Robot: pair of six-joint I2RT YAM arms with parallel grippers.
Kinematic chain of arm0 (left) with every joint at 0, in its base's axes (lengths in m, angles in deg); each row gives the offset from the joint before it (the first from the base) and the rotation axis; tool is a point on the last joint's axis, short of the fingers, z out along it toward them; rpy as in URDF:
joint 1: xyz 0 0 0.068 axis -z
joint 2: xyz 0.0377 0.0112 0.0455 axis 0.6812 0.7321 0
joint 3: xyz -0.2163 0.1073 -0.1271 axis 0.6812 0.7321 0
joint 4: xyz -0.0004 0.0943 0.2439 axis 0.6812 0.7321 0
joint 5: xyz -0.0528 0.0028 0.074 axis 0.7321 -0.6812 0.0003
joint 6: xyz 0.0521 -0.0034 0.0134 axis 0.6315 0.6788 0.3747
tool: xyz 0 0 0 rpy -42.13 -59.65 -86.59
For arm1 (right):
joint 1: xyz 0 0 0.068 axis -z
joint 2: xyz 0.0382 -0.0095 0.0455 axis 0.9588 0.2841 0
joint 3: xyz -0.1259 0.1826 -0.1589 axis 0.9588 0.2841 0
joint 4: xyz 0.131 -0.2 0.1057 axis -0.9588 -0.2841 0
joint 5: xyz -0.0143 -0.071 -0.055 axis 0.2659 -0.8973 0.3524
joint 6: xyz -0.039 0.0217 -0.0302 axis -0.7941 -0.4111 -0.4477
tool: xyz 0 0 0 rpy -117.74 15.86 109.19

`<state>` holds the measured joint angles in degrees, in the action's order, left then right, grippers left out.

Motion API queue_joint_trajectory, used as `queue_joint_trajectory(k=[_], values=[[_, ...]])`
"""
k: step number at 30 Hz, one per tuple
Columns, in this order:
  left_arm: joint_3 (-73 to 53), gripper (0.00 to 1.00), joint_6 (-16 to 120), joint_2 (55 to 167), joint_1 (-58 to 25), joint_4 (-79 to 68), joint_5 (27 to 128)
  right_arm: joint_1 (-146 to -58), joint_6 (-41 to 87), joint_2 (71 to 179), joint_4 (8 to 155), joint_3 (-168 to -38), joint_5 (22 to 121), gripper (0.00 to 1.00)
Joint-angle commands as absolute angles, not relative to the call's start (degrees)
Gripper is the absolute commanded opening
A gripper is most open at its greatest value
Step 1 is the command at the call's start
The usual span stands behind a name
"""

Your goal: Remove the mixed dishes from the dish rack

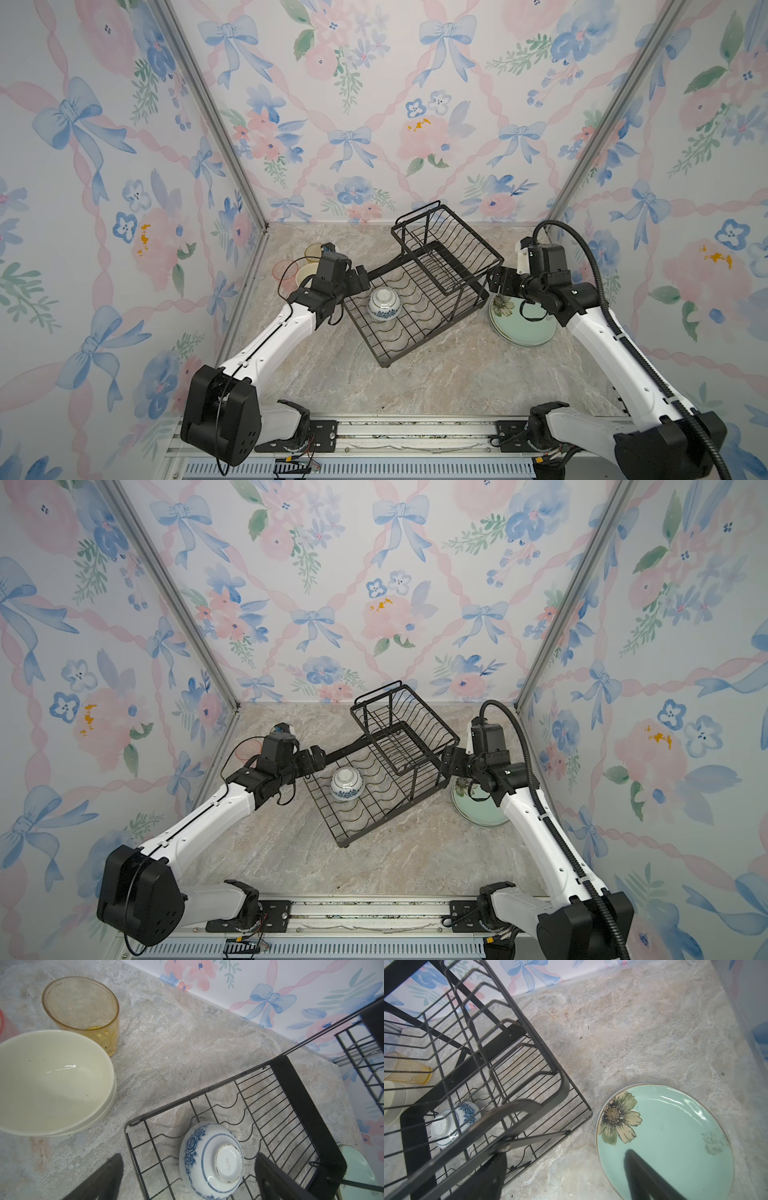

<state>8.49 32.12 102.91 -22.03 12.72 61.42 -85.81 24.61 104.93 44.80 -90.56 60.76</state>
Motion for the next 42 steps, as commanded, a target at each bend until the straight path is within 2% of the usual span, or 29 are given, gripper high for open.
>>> queue_joint_trajectory(k=[1,15,21,27,31,36,42], values=[[9.45,0.98,32.02,101.82,-22.63,11.35,61.98,-85.16,23.63,107.4,49.34,-94.82,61.4,0.9],[8.72,0.98,33.06,104.77,-23.08,10.25,64.96,-80.94,21.75,121.24,48.16,-108.09,61.77,0.9],[1.91,0.98,33.79,113.27,-23.58,10.36,63.97,-81.48,23.1,111.22,46.34,-106.22,61.85,0.95],[-4.73,0.98,36.5,121.32,-23.85,10.43,62.34,-91.47,24.72,99.78,42.37,-99.9,59.4,0.98],[-7.75,0.9,38.52,124.46,-24.0,10.47,61.62,-103.9,29.79,96.24,42.56,-95.04,60.93,0.99],[-10.04,0.8,38.36,127.23,-25.38,10.45,64.09,-117.68,38.15,99.05,48.5,-89.97,60.05,0.97],[-10.41,0.79,40.61,129.64,-25.63,10.65,60.28,-123.17,43.84,108.76,57.76,-87.8,61.64,0.95]])
